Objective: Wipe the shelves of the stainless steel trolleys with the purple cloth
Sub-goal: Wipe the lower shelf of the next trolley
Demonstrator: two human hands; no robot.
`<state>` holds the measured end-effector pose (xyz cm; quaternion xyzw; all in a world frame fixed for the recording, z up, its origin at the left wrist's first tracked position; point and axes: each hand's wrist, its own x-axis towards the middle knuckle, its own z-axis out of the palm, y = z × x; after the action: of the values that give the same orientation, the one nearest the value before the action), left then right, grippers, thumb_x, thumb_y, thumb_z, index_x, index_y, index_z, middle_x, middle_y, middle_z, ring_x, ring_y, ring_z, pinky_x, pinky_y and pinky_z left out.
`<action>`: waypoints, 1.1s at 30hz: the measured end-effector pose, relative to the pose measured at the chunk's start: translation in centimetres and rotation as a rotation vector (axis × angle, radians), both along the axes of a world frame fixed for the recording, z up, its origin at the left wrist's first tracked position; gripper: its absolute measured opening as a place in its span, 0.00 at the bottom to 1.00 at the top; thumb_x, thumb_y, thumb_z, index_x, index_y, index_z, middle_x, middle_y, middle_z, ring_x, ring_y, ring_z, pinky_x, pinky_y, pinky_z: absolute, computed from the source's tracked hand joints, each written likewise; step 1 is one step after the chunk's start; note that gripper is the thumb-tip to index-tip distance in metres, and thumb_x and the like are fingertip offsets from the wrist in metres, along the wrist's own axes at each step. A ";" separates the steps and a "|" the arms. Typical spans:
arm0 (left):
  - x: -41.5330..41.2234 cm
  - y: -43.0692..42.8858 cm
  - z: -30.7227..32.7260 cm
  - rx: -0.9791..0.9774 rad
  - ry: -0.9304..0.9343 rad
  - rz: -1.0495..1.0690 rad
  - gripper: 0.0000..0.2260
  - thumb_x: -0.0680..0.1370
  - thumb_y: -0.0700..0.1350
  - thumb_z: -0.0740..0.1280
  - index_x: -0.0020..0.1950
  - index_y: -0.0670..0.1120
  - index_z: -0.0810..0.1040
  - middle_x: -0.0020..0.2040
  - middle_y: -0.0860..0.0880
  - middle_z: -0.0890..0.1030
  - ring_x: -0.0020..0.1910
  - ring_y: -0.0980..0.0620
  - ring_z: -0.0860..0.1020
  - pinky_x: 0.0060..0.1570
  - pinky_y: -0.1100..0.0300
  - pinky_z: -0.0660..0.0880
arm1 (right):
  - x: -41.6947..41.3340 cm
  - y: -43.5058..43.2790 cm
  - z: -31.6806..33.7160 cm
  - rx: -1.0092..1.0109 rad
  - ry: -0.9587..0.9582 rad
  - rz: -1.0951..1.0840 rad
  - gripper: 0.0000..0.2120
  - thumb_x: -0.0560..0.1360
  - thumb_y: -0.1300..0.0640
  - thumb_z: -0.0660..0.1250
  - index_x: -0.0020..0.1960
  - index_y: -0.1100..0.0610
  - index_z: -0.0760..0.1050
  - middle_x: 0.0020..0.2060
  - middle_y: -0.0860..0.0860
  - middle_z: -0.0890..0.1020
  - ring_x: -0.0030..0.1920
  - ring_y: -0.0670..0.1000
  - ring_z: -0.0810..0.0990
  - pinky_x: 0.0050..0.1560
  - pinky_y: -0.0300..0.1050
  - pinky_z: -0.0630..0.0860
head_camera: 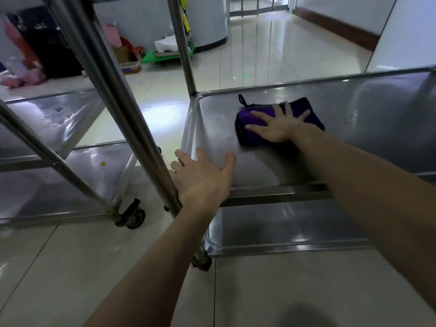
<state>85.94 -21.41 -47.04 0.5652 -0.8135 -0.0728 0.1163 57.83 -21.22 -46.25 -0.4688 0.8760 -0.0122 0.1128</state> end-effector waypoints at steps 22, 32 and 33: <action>1.3 -1.6 0.8 0.054 0.130 -0.062 0.43 0.82 0.72 0.40 0.82 0.46 0.69 0.86 0.33 0.54 0.84 0.29 0.56 0.81 0.34 0.54 | 3.7 18.8 -0.6 0.017 0.025 -0.085 0.46 0.66 0.13 0.36 0.82 0.25 0.43 0.88 0.44 0.41 0.87 0.54 0.38 0.81 0.75 0.37; 2.3 -2.2 0.6 -0.308 0.154 -0.354 0.24 0.86 0.60 0.57 0.66 0.46 0.83 0.68 0.44 0.82 0.70 0.40 0.75 0.72 0.43 0.68 | 6.8 16.5 -0.7 0.023 0.008 -0.066 0.44 0.72 0.15 0.39 0.84 0.29 0.41 0.87 0.48 0.39 0.86 0.61 0.36 0.76 0.81 0.34; 1.5 -1.2 0.9 -0.318 0.181 -0.380 0.22 0.87 0.59 0.59 0.66 0.46 0.84 0.66 0.44 0.83 0.68 0.41 0.76 0.70 0.45 0.69 | 6.9 16.4 -0.5 0.037 0.000 -0.056 0.44 0.72 0.15 0.39 0.84 0.29 0.41 0.87 0.48 0.39 0.86 0.61 0.36 0.75 0.81 0.35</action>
<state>87.41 -22.66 -46.11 0.3679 -0.8926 -0.0149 0.2601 64.70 -4.81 -46.77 -0.4417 0.8890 0.0011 0.1210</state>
